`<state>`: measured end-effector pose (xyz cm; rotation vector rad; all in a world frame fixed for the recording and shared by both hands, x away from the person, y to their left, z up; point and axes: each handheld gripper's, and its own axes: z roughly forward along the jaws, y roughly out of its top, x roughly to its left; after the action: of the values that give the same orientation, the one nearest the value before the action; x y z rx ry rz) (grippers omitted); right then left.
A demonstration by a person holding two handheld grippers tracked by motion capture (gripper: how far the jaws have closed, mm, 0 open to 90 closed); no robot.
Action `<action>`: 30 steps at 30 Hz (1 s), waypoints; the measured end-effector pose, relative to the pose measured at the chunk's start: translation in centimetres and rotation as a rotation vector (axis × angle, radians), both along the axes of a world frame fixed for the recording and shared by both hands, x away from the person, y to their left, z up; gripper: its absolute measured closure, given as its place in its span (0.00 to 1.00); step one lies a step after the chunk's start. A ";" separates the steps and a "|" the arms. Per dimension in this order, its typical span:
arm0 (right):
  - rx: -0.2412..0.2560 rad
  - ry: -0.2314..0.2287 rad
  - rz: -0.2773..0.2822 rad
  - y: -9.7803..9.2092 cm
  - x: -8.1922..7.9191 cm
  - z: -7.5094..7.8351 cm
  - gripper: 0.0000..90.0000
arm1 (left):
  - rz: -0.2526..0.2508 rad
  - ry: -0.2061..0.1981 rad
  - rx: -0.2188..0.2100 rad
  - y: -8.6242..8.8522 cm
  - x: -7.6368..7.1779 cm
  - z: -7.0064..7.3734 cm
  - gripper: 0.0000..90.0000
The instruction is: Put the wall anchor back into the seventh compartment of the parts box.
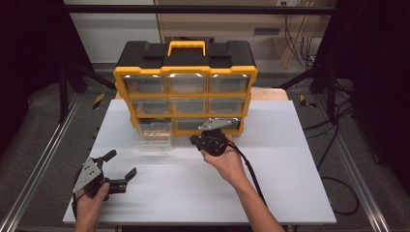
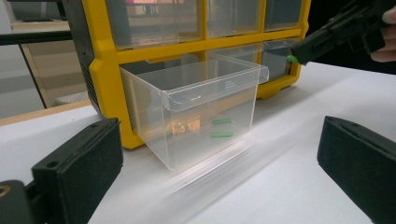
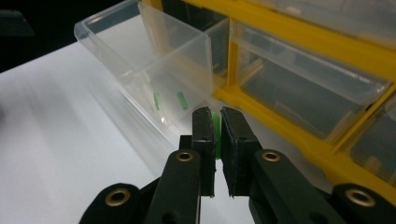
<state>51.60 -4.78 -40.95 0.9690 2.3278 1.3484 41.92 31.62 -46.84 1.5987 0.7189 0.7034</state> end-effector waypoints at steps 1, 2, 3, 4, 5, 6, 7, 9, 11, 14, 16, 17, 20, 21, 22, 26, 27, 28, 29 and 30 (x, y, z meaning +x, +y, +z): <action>0.006 -0.007 0.003 0.1 0.1 0.2 0.94 | 0.000 0.000 0.001 0.0 0.0 0.0 0.00; 0.011 -0.007 0.002 0.1 0.1 0.5 0.94 | 0.000 0.000 0.001 0.0 0.0 0.0 0.00; 0.016 -0.009 0.004 0.2 0.1 0.7 0.94 | -0.001 0.001 0.001 0.0 0.0 0.0 0.00; 0.019 -0.019 0.007 0.2 0.2 0.8 0.94 | -0.002 0.001 0.002 0.0 0.0 0.0 0.00; 0.021 -0.015 0.003 0.3 0.2 1.1 0.94 | -0.002 0.001 0.002 0.0 0.0 0.0 0.00; 0.021 -0.021 0.005 0.4 0.3 1.2 0.94 | -0.003 0.001 0.002 0.0 0.0 0.0 0.00; 0.028 -0.023 0.002 0.4 0.4 1.4 0.94 | -0.003 0.001 0.001 0.0 0.0 0.0 0.00; 0.032 -0.027 0.007 0.6 0.5 1.7 0.94 | -0.002 0.000 0.000 0.0 0.0 0.0 0.00; 0.036 -0.030 0.007 0.8 0.6 2.1 0.94 | -0.001 -0.001 -0.001 0.0 0.0 0.0 0.00; 0.041 -0.042 0.014 1.1 0.7 2.5 0.94 | -0.001 -0.001 -0.002 0.0 0.0 0.0 0.00; 0.048 -0.038 0.016 1.4 0.8 2.8 0.94 | -0.001 -0.001 -0.002 0.0 0.0 0.0 0.00; 0.051 -0.036 0.017 1.6 0.8 2.9 0.94 | -0.002 -0.001 -0.002 0.0 0.0 0.0 0.00; 0.062 -0.040 0.021 1.9 1.1 3.1 0.94 | -0.001 -0.002 -0.003 0.0 0.0 0.0 0.00; 0.067 -0.039 0.023 2.1 1.1 3.2 0.94 | -0.001 -0.002 -0.004 0.0 0.0 0.0 0.00; 0.067 -0.040 0.022 2.2 1.2 3.2 0.94 | -0.001 -0.002 -0.006 0.1 0.0 0.0 0.00; 0.068 -0.046 0.027 2.7 1.3 3.5 0.94 | -0.001 -0.002 -0.007 0.1 0.0 0.0 0.00; 0.075 -0.043 0.025 2.8 1.3 3.6 0.94 | -0.001 -0.002 -0.006 0.1 0.0 0.0 0.00; 0.078 -0.047 0.027 2.9 1.4 3.7 0.94 | -0.001 -0.002 -0.007 0.1 0.0 0.0 0.00; 0.079 -0.045 0.029 3.0 1.4 3.8 0.94 | -0.001 -0.002 -0.006 0.1 0.0 0.0 0.00; 0.079 -0.045 0.031 3.2 1.5 3.8 0.94 | 0.000 -0.003 -0.007 0.1 0.0 0.0 0.00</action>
<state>53.06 -1.61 -37.10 0.9192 2.2805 1.4687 41.95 31.70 -46.83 1.5914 0.7185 0.7020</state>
